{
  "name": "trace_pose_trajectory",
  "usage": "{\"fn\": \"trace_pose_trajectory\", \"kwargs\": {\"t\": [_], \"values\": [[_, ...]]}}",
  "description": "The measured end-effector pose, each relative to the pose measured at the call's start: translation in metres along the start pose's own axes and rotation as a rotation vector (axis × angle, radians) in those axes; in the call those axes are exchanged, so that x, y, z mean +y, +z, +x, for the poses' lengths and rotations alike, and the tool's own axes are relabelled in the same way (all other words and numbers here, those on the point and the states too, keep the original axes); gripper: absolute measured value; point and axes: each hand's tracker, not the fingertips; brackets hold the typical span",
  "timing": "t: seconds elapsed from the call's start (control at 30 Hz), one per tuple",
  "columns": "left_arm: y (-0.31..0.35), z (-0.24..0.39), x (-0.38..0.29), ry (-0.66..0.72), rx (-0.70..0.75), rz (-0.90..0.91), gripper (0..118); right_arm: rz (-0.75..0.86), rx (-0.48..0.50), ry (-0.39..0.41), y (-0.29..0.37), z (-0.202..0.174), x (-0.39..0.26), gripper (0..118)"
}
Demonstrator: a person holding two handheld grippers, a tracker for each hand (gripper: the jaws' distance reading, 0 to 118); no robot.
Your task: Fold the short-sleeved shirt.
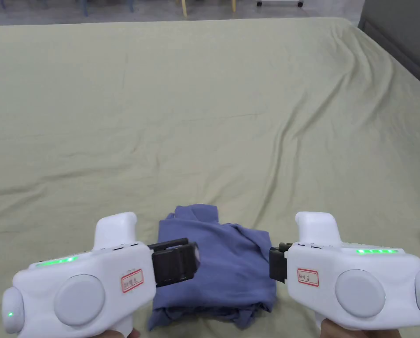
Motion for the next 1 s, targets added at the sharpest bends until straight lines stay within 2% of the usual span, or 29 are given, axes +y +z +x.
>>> {"fn": "trace_pose_trajectory", "kwargs": {"t": [0.03, 0.07, 0.1, 0.13, 0.17, 0.27, 0.33, 0.4, 0.43, 0.5, 0.53, 0.6, 0.63, 0.67, 0.7, 0.73, 0.77, 0.8, 0.83, 0.87, 0.93, 1.0], "values": [[0.001, -0.009, -0.002, 0.028, 0.017, -0.006, 118, 0.002, 0.005, 0.005, 0.0, -0.002, -0.001, 3], [0.006, -0.016, -0.008, 0.047, 0.021, 0.014, 108, 0.003, 0.014, 0.012, 0.0, -0.004, -0.001, 3], [0.01, -0.022, -0.013, 0.06, 0.012, 0.048, 72, 0.003, 0.031, 0.019, 0.0, -0.004, -0.002, 3], [0.01, -0.027, -0.016, 0.069, -0.015, 0.056, 1, 0.001, 0.052, 0.026, -0.002, -0.005, -0.001, 3], [0.008, -0.031, -0.015, 0.108, -0.056, 0.033, 0, -0.008, 0.088, 0.034, -0.006, -0.005, -0.001, 3], [0.01, -0.042, -0.018, 0.15, -0.058, 0.0, 0, -0.032, 0.252, 0.024, -0.026, 0.003, 0.007, 3], [0.008, -0.045, -0.015, 0.155, -0.058, 0.001, 0, -0.03, 0.402, -0.046, -0.045, 0.013, 0.016, 3], [0.007, -0.045, -0.012, 0.144, -0.047, -0.002, 0, -0.059, 0.557, -0.15, -0.075, 0.028, 0.024, 3], [0.006, -0.044, -0.01, 0.135, -0.042, -0.008, 0, -0.086, 0.593, -0.198, -0.09, 0.034, 0.027, 3], [0.004, -0.047, -0.007, 0.122, -0.043, -0.019, 0, -0.148, 0.616, -0.293, -0.12, 0.045, 0.028, 3], [0.002, -0.049, -0.004, 0.123, -0.048, -0.027, 0, -0.175, 0.588, -0.298, -0.135, 0.048, 0.027, 3], [-0.008, -0.051, 0.0, 0.128, -0.06, -0.05, 0, -0.237, 0.402, -0.18, -0.157, 0.044, 0.023, 3], [-0.014, -0.053, 0.004, 0.131, -0.066, -0.06, 0, -0.25, 0.422, -0.121, -0.168, 0.042, 0.018, 2], [-0.019, -0.056, 0.009, 0.141, -0.075, -0.068, 0, -0.173, 0.519, -0.179, -0.167, 0.046, 0.018, 2], [-0.025, -0.056, 0.011, 0.152, -0.096, -0.072, 0, -0.21, 0.51, -0.239, -0.165, 0.05, 0.021, 2], [-0.03, -0.06, 0.017, 0.172, -0.136, -0.074, 0, -0.238, 0.522, -0.259, -0.167, 0.052, 0.023, 2], [-0.034, -0.063, 0.022, 0.18, -0.168, -0.073, 6, -0.229, 0.52, -0.236, -0.168, 0.052, 0.023, 2], [-0.039, -0.067, 0.026, 0.186, -0.205, -0.073, 33, -0.228, 0.525, -0.222, -0.165, 0.056, 0.022, 2], [-0.047, -0.07, 0.031, 0.2, -0.251, -0.087, 84, -0.227, 0.528, -0.218, -0.165, 0.055, 0.022, 2], [-0.055, -0.076, 0.037, 0.201, -0.288, -0.119, 84, -0.228, 0.531, -0.221, -0.165, 0.055, 0.022, 2], [-0.077, -0.086, 0.042, 0.182, -0.349, -0.232, 118, -0.233, 0.545, -0.226, -0.165, 0.059, 0.022, 2], [-0.086, -0.092, 0.033, 0.254, -0.417, -0.237, 118, -0.24, 0.556, -0.228, -0.166, 0.061, 0.023, 2]]}}
